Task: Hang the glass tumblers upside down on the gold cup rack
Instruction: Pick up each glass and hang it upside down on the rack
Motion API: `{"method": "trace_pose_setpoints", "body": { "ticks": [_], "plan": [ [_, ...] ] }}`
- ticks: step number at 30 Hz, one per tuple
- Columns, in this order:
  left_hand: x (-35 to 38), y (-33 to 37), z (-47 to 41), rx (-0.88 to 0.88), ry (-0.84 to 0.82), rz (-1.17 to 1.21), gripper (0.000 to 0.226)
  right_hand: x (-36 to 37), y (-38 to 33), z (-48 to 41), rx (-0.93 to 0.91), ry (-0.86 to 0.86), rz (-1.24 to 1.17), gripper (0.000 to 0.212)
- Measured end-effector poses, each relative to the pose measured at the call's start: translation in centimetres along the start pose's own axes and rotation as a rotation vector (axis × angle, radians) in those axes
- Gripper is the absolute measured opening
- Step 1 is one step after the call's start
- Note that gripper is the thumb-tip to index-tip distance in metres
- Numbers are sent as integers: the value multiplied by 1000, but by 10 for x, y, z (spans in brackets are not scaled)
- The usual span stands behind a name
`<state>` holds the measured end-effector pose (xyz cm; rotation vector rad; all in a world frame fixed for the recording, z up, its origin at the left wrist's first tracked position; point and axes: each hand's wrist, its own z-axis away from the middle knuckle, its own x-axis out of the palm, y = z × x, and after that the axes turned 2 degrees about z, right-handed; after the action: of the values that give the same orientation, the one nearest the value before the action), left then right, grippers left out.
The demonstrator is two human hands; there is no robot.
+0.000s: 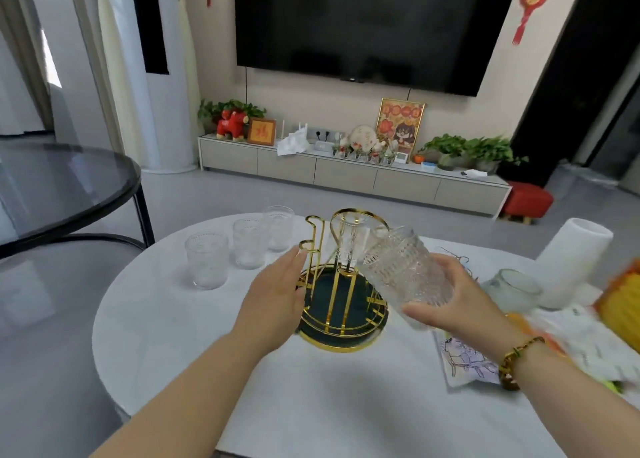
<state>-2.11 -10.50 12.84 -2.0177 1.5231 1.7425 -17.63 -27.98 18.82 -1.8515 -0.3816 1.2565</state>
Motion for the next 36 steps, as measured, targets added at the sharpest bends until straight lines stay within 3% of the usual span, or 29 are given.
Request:
{"method": "trace_pose_setpoints", "body": {
  "ticks": [6, 17, 21, 27, 36],
  "plan": [
    [7, 6, -32, 64, -122, -174, 60, -55, -2, -13, 78, 103, 299, 81],
    [9, 1, -35, 56, -152, -194, 63, -43, -13, -75, 105, -67, 567, 88],
    [13, -2, -36, 19, -120, -83, 63, -28, -15, -91, 90, -115, 635, 86],
    [18, -7, -38, -5, -80, 17, 62, 6, -10, -104, 64, -190, 706, 89],
    [23, -11, -37, -11, -79, 22, 63, 30, 18, -100, 105, -71, 534, 94]
  ]
}}
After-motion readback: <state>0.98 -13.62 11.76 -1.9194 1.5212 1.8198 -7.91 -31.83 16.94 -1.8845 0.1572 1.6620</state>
